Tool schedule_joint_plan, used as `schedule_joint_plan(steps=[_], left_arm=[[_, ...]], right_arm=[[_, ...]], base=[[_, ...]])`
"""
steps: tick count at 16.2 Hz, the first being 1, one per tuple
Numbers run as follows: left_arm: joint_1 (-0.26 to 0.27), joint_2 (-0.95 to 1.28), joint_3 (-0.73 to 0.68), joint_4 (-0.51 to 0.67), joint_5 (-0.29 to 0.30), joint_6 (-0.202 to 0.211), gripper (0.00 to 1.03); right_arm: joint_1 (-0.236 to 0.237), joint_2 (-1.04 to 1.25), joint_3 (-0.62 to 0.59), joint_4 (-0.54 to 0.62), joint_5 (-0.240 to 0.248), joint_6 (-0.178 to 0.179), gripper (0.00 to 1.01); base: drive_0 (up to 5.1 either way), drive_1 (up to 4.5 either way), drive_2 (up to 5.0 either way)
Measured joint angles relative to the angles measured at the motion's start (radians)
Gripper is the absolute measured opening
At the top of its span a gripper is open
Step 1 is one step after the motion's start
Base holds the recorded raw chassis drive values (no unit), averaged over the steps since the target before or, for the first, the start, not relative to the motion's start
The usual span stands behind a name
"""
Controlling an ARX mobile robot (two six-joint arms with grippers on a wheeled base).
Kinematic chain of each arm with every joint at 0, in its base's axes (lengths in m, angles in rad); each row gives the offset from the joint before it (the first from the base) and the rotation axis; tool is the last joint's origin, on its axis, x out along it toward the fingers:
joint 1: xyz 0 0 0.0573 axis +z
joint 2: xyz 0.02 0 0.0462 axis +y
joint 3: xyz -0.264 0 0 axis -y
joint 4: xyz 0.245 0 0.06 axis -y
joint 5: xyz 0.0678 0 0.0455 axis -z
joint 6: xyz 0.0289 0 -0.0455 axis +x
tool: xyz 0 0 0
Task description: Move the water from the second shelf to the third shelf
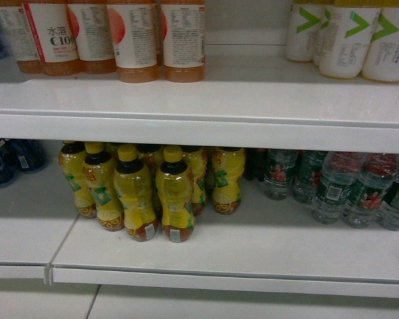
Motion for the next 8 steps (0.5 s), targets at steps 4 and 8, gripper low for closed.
schedule_joint_plan(steps=[4, 8], left_arm=[[0.0, 0.0, 0.0, -0.001, 0.0, 0.0, 0.98], [0.0, 0.0, 0.0, -0.002, 0.0, 0.0, 0.98]], right_arm=[[0.0, 0.0, 0.0, -0.004, 0.0, 0.0, 0.43], [0.0, 0.0, 0.0, 0.0, 0.0, 0.0, 0.43]], base=[[-4.5, 2.33, 2.3], [-4.6, 2.23, 2.2]])
